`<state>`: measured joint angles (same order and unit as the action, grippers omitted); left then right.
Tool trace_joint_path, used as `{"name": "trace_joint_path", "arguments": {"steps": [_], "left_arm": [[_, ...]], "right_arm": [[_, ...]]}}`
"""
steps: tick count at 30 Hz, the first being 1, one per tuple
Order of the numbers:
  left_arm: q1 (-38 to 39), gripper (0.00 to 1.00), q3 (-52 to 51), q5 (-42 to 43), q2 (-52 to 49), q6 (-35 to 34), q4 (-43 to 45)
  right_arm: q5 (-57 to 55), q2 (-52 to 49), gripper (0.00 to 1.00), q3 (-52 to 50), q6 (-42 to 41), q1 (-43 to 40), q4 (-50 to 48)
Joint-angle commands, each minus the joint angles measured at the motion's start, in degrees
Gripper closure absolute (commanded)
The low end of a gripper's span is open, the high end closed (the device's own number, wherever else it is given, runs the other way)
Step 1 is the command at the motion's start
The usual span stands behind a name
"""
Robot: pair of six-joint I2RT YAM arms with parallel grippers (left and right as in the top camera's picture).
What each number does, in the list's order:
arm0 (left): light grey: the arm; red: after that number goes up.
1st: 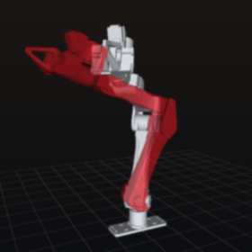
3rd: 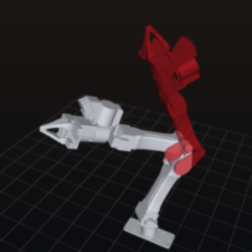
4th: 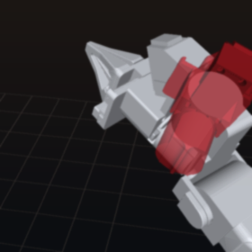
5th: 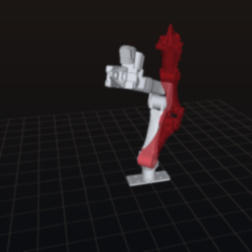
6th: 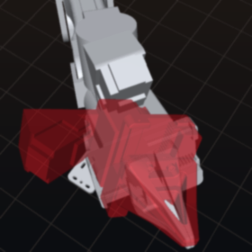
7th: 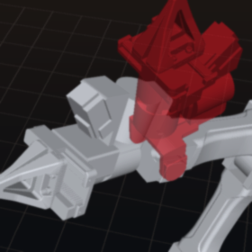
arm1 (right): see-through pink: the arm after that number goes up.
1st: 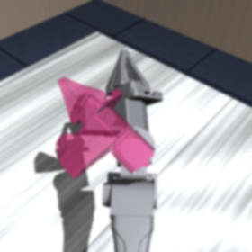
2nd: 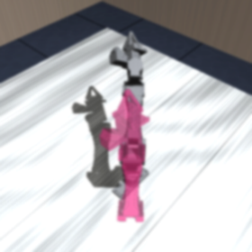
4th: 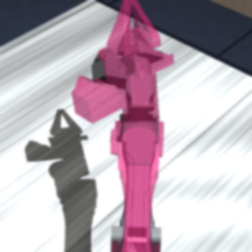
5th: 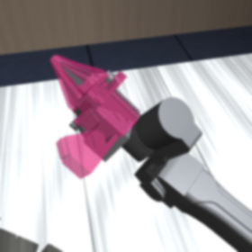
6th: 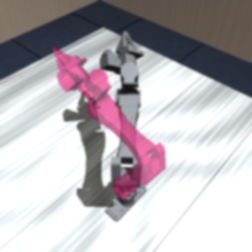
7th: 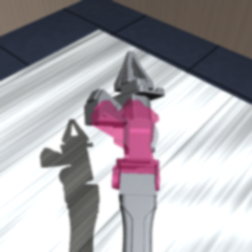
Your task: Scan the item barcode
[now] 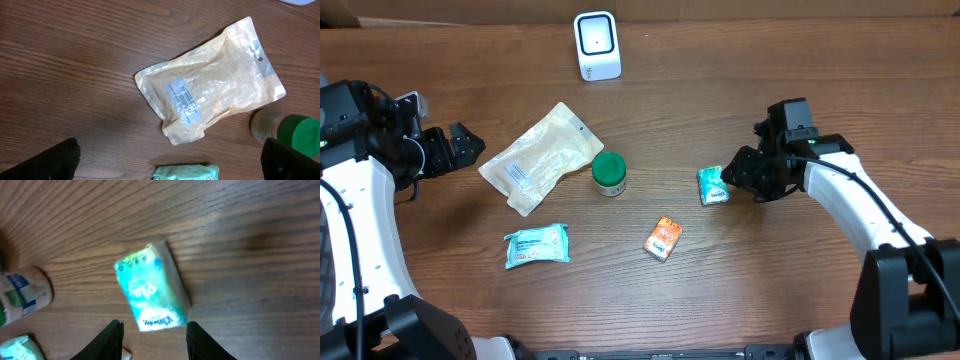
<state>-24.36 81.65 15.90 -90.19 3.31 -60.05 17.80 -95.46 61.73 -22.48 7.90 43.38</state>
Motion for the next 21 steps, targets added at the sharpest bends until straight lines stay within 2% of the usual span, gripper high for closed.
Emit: {"name": "trace_joint_path", "arguments": {"steps": [1, 10, 15, 21], "left_arm": [[0.28, 0.01, -0.15, 0.42, 0.61, -0.57, 0.09], [0.28, 0.01, -0.15, 0.42, 0.61, -0.57, 0.09], [0.28, 0.00, -0.15, 0.42, 0.61, -0.57, 0.09], [0.28, 0.00, -0.15, 0.42, 0.61, -0.57, 0.09]], "right_arm": [[0.33, -3.78, 0.61, -1.01, 0.50, 0.02, -1.42], [0.87, -10.08, 0.64, -1.05, 3.80, 0.11, -2.60], [4.37, -11.58, 0.69, -1.05, 5.68, 0.11, -4.22], [6.38, -12.39, 0.71, -2.14, 6.95, 0.11, -5.01]]}}
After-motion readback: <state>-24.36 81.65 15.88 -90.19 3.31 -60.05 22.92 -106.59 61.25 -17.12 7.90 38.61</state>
